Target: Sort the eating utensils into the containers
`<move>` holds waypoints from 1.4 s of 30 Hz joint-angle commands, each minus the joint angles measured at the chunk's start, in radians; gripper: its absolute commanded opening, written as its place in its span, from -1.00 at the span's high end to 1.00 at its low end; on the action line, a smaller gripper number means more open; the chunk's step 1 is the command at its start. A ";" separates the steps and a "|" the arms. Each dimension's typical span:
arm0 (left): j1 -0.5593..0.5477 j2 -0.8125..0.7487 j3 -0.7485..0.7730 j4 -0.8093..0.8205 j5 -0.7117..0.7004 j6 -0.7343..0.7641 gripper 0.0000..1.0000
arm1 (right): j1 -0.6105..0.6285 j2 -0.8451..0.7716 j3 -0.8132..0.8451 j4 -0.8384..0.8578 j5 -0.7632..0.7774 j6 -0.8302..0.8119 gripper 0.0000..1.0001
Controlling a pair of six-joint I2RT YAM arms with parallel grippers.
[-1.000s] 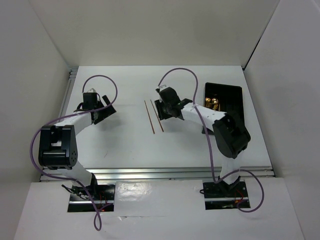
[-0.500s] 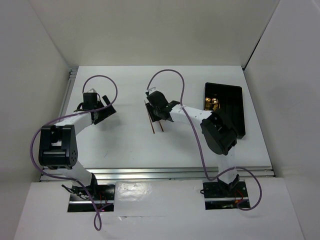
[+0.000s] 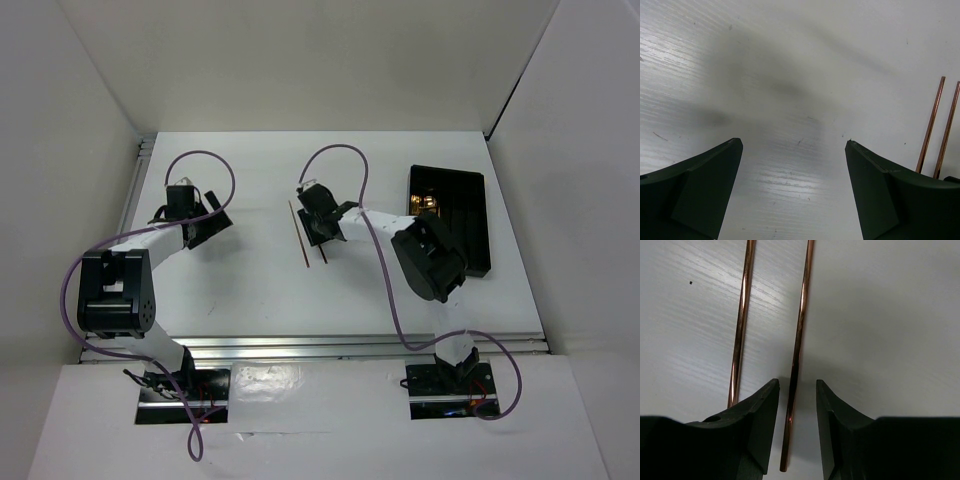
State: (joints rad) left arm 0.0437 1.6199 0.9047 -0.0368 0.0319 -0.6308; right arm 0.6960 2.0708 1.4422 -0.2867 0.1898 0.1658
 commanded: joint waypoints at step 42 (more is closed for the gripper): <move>0.005 0.044 0.052 0.003 -0.009 0.014 -0.98 | -0.337 -0.287 -0.028 -0.112 0.022 0.029 0.88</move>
State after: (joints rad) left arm 0.0437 1.6382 0.9085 -0.0391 0.0292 -0.6300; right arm 0.4168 1.9125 1.4353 -0.3748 0.1307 0.2104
